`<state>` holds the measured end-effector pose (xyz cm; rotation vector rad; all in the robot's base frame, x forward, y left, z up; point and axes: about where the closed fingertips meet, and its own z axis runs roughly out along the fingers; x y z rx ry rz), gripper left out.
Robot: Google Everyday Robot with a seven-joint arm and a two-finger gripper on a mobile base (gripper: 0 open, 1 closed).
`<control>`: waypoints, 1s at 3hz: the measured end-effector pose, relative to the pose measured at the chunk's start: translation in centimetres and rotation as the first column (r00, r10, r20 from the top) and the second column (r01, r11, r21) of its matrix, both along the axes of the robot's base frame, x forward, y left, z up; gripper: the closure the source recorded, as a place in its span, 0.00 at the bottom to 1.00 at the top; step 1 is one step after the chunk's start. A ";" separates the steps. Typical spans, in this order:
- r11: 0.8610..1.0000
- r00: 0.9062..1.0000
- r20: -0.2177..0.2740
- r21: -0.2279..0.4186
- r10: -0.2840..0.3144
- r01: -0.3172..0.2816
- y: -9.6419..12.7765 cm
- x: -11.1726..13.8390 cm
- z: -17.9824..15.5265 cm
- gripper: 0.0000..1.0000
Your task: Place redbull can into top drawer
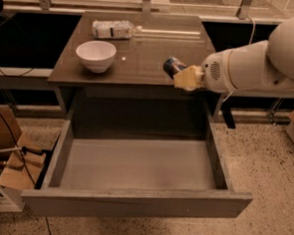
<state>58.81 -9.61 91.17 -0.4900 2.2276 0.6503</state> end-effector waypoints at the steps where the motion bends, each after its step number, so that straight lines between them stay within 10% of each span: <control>1: 0.995 0.990 -0.129 0.082 0.061 -0.050 0.6 -7.5 -0.6 1.00; 3: 0.998 0.937 -0.348 0.058 0.002 0.020 0.0 -13.0 -7.4 1.00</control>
Offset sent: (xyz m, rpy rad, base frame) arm -0.1721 -0.0035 -0.0626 0.0973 0.4372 -0.0024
